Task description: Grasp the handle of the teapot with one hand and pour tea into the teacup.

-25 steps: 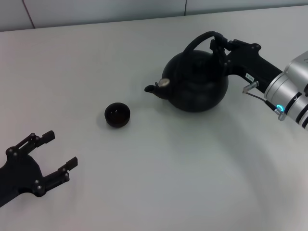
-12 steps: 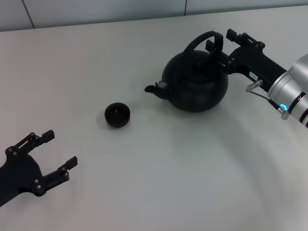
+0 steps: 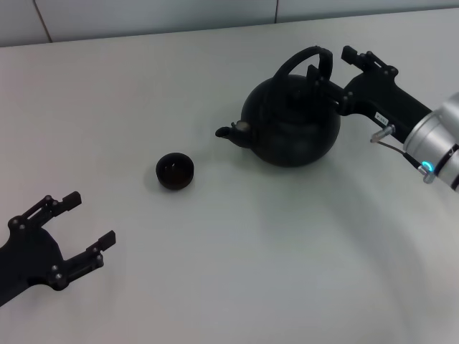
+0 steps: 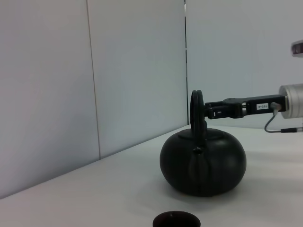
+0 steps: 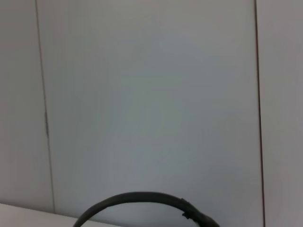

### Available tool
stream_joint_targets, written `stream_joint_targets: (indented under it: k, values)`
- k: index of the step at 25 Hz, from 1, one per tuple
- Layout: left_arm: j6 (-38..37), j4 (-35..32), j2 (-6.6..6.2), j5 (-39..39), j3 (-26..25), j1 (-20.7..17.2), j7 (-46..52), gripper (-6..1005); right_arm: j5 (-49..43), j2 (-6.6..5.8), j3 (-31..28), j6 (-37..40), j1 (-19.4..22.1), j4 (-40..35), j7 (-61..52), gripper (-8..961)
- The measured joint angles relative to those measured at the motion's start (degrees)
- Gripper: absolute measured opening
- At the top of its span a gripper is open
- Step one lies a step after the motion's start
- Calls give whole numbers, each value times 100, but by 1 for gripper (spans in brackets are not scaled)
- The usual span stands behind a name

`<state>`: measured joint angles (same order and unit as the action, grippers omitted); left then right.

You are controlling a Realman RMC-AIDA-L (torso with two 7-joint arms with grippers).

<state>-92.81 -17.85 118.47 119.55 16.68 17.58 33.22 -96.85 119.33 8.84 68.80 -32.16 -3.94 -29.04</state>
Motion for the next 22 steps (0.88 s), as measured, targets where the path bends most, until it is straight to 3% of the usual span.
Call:
stream_joint_targets:
  k: [13, 19, 22]
  values:
    - [-7, 61, -9, -3, 39, -12, 0, 819, 0, -11, -1, 2142, 1156, 0, 387, 759]
    - [-9, 67, -9, 11, 37, -7, 0, 819, -24, -17, 55, 2238, 1492, -7, 281, 759]
    - [-9, 72, -9, 17, 37, -2, 0, 819, -30, -45, 443, 2248, 1503, -137, 136, 759]
